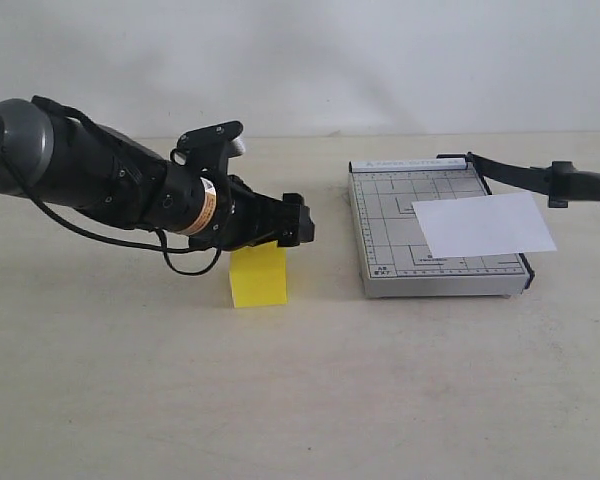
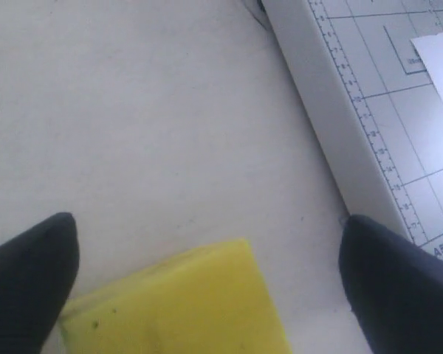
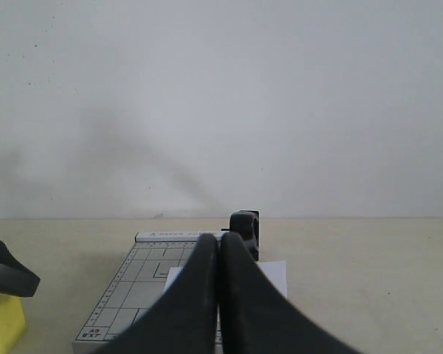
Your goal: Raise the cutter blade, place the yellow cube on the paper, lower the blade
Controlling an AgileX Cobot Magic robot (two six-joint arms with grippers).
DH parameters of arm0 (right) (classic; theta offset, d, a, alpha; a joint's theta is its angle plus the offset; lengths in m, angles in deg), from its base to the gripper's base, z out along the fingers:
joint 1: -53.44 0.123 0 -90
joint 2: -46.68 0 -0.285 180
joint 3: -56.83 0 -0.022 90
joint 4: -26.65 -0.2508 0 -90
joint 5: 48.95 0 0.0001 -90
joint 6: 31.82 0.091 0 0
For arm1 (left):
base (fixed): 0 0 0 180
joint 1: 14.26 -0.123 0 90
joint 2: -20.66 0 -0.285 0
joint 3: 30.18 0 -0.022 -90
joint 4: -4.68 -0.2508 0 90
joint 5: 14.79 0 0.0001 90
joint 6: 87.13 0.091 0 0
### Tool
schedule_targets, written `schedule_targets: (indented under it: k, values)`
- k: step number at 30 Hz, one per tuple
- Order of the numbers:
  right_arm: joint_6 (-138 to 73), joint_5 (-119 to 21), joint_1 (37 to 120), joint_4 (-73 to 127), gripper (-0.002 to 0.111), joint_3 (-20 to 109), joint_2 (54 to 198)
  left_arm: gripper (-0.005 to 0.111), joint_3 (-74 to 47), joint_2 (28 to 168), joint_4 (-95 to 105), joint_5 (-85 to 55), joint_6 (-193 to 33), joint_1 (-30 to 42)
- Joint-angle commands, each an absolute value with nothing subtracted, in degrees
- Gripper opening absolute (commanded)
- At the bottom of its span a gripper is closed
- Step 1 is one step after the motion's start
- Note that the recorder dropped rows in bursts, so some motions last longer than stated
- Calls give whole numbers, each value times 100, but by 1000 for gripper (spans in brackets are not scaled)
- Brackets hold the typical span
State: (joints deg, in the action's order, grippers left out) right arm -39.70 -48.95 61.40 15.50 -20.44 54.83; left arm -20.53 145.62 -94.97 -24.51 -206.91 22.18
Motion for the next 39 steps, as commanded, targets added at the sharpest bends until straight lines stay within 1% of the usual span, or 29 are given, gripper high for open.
schedule_targets:
  k: [1, 2, 4, 12, 14, 18, 20, 30, 35, 39]
  values:
    - [-3976, -4860, 6129, 1544, 0, -2039, 5446, 69, -2061, 14508, -9527, -2716, -20750, 2241]
    - [-3976, -4860, 6129, 1544, 0, -2039, 5446, 63, -2061, 14508, -9527, -2896, -20646, 2229]
    - [-3976, -4860, 6129, 1544, 0, -2039, 5446, 58, -2061, 14508, -9527, -3046, -20575, 2229]
    - [-3976, -4860, 6129, 1544, 0, -2039, 5446, 58, -2061, 14508, -9527, -3188, -20566, 2229]
    - [-3976, -4860, 6129, 1544, 0, -2039, 5446, 61, -2061, 14508, -9527, -3188, -20566, 2229]
    - [-3976, -4860, 6129, 1544, 0, -2039, 5446, 77, -2061, 14481, -9527, -3381, -20611, 2229]
    - [-3976, -4860, 6129, 1544, 0, -2039, 5446, 81, -2061, 14481, -9527, -3547, -20740, 2229]
    - [-3976, -4860, 6129, 1544, 0, -2039, 5446, 81, -2061, 14370, -9527, -3816, -20273, 2201]
    - [-3976, -4860, 6129, 1544, 0, -2039, 5446, 81, -2061, 14025, -9527, -3964, -20243, 2019]
    - [-3976, -4860, 6129, 1544, 0, -2039, 5446, 81, -2061, 13778, -9527, -4084, -20756, 1860]
